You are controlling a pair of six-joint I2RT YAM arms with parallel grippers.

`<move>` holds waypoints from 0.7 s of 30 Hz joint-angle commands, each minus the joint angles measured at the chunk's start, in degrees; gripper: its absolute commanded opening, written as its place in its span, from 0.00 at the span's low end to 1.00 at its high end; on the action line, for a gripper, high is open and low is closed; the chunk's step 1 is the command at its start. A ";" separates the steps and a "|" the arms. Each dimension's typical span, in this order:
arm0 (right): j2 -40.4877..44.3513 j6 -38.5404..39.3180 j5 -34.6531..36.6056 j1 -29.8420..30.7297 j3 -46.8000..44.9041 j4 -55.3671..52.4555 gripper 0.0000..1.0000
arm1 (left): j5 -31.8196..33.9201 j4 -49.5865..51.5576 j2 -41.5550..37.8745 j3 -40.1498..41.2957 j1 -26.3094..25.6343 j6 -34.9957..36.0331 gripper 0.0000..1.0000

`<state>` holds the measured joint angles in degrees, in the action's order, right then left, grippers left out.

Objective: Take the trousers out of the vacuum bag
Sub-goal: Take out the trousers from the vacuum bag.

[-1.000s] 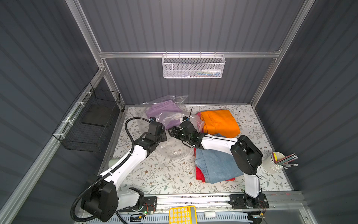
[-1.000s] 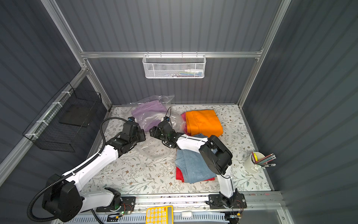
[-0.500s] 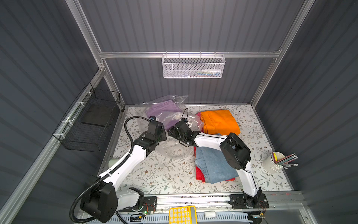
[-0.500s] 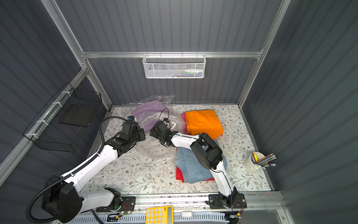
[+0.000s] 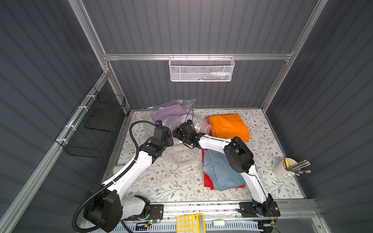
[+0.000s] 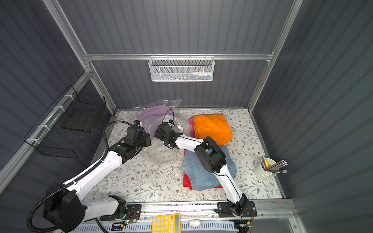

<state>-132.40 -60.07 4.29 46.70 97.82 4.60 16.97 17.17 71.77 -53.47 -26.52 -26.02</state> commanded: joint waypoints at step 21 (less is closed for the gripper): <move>-8.47 -9.71 5.36 -3.23 8.81 -2.30 0.71 | 0.61 1.99 -1.84 -2.83 0.51 1.19 0.00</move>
<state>-138.85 -67.99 6.50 44.51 104.22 4.34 16.97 18.06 71.57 -54.37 -26.30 -25.85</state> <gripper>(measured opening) 0.720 0.047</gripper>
